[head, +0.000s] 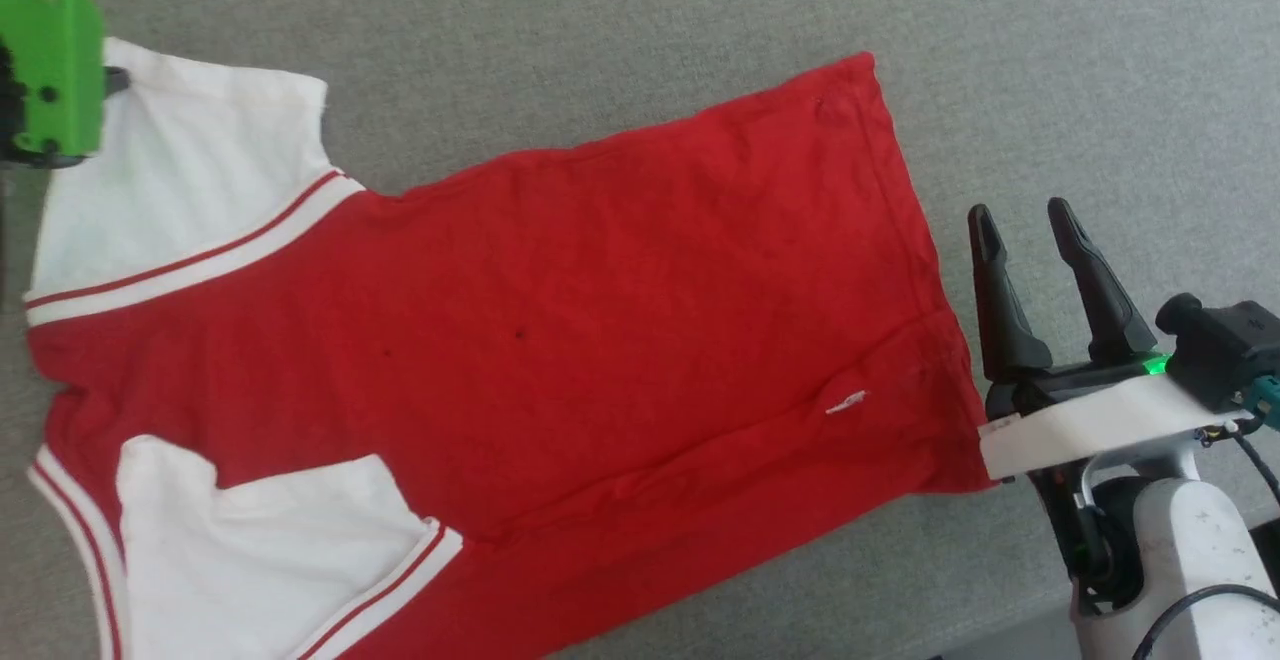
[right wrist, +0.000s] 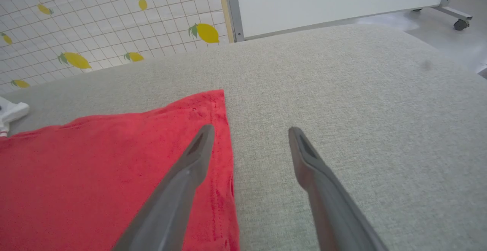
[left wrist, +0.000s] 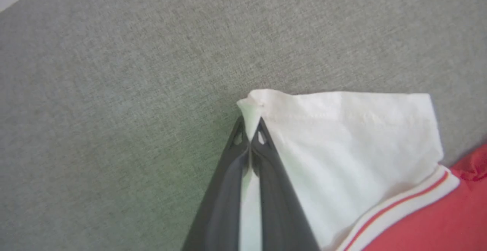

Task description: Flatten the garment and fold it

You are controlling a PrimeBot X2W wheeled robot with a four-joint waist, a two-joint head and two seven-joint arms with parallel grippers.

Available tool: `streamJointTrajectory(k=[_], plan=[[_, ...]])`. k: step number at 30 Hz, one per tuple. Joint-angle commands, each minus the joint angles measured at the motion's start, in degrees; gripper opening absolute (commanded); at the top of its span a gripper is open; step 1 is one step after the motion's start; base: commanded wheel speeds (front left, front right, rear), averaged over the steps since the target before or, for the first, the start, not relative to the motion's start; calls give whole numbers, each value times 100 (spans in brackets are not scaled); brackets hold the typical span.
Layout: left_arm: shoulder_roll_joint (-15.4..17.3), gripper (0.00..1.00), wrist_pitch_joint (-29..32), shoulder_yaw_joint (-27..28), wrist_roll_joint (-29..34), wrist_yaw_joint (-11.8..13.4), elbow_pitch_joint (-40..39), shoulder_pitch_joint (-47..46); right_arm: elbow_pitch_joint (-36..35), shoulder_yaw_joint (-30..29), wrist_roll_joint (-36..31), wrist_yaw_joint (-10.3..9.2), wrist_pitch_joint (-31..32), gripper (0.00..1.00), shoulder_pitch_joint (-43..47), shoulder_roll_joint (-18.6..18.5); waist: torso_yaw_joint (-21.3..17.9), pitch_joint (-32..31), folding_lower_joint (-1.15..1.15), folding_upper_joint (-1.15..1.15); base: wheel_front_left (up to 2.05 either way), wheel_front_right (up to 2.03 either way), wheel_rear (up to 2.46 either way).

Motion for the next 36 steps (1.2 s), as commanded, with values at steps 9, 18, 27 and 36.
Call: streamJointTrajectory(k=[9,18,27,36], plan=[[-633,0,-1292,-115,414,-156,174,363,10,-188,-72,-6,1077,100,-172,-701,809,-929,-1,0,0,0,0],[-1021,0,-2482,-64,564,0,-312,895,127,281,801,-6,3342,100,-924,-1993,1485,-1095,-1,0,0,0,0],[-1009,0,-3114,-14,690,515,-1531,1593,609,1320,1362,-6,5076,100,-2051,-3181,2024,-847,-1,0,0,0,0],[-1007,0,-3301,-106,919,907,-2473,1912,1352,2065,1302,-6,5495,100,-2816,-3690,2444,-538,-1,0,0,0,0]])
